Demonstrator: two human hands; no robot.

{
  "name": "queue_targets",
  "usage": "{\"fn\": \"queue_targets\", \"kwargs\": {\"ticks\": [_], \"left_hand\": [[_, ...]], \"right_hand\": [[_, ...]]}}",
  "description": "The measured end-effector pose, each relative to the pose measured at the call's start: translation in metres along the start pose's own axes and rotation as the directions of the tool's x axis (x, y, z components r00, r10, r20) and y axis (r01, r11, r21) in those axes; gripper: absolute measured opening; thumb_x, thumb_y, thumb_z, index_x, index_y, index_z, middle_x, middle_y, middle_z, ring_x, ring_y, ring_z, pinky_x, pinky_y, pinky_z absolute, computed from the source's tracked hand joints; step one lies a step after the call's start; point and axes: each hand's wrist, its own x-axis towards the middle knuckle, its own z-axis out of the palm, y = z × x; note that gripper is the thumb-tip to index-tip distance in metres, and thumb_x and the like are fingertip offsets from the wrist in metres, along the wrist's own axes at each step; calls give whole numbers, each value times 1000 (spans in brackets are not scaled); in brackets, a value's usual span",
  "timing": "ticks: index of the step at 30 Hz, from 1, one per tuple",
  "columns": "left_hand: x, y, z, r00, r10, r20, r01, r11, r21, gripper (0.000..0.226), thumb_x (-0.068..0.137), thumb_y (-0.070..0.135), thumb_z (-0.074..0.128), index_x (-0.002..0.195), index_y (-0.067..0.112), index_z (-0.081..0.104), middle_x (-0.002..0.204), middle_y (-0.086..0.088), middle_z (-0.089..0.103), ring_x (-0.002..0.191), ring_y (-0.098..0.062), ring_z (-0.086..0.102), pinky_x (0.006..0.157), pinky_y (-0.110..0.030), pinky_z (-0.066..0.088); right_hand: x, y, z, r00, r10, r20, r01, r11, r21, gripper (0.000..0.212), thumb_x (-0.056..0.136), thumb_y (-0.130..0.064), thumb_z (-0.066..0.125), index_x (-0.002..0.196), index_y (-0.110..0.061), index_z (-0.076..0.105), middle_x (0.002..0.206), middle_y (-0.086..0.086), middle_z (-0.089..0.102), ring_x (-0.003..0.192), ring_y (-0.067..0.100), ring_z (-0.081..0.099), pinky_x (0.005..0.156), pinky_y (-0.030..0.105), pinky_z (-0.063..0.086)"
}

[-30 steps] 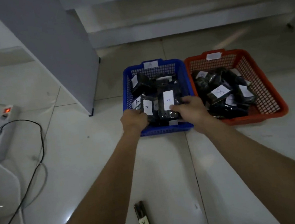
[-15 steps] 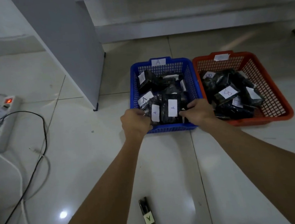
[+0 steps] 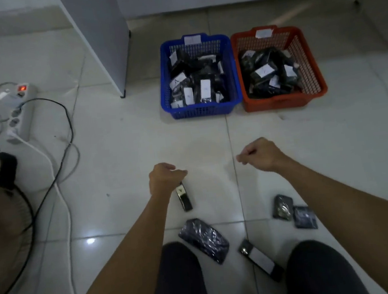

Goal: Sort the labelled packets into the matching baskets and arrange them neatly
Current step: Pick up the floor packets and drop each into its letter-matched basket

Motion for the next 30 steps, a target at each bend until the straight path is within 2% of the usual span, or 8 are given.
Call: {"fn": "queue_targets", "kwargs": {"ticks": [5, 9, 13, 15, 17, 20, 23, 30], "left_hand": [[-29, -49, 28, 992, -123, 19, 120, 988, 96, 52, 69, 39, 83, 99, 1, 65, 96, -13, 70, 73, -22, 59, 48, -23, 37], [-32, -58, 46, 991, -116, -66, 123, 985, 119, 38, 66, 30, 80, 93, 6, 68, 84, -9, 69, 69, -23, 59, 50, -22, 39], [-41, -49, 49, 995, -68, -72, 77, 989, 127, 8, 70, 18, 76, 70, 13, 70, 59, -2, 61, 60, -21, 58, 55, -23, 47], [-43, -48, 52, 998, -51, -30, 52, 997, 51, 6, 69, 19, 78, 73, 17, 74, 60, -1, 66, 68, -23, 67, 67, -29, 57], [-46, -44, 56, 998, -30, 56, 35, 995, -93, 13, 64, 20, 83, 74, 21, 74, 67, -2, 73, 74, -24, 72, 77, -37, 61], [-61, -29, 60, 967, 11, 254, 106, 891, -442, 29, 65, 11, 90, 89, 2, 76, 84, -13, 76, 76, -26, 72, 77, -42, 61], [-87, -8, 62, 928, 158, 337, 80, 799, -596, 26, 74, 9, 84, 95, -3, 75, 86, -14, 73, 76, -22, 70, 77, -35, 59], [-115, 6, 58, 866, 343, 364, -22, 754, -657, 20, 82, 8, 76, 102, 9, 77, 85, -10, 71, 78, -19, 66, 86, -39, 58]], "right_hand": [[-57, 92, 8, 976, 200, 87, -186, 972, -144, 18, 74, -28, 86, 87, -21, 76, 97, 0, 74, 99, 20, 69, 89, 31, 54], [-86, 130, 12, 963, 250, 97, -187, 887, -423, 74, 55, -61, 86, 116, -34, 54, 110, -7, 51, 115, 19, 50, 98, 38, 39], [-94, 138, 25, 994, 105, -13, -96, 844, -528, 72, 63, -63, 80, 123, -30, 58, 114, -8, 62, 112, 18, 53, 92, 36, 36], [-90, 134, 29, 995, 82, -62, -98, 944, -315, 67, 65, -55, 84, 122, -28, 63, 112, -6, 68, 104, 18, 61, 88, 33, 45], [-85, 121, 28, 983, 179, -25, -168, 955, 244, 55, 72, -36, 88, 121, -25, 66, 106, 2, 73, 93, 21, 68, 79, 32, 52], [-84, 88, 20, 943, 148, 297, -331, 468, 820, 34, 87, -27, 68, 115, -8, 68, 90, 12, 73, 84, 31, 70, 76, 38, 50], [-85, 60, 14, 878, 27, 477, -474, 179, 862, 48, 89, -45, 53, 112, -4, 66, 86, 17, 65, 74, 30, 63, 69, 37, 49], [-80, 33, 9, 811, 2, 585, -556, 315, 769, 76, 93, -64, 36, 129, -5, 67, 74, 12, 56, 62, 23, 53, 58, 30, 45]]}}
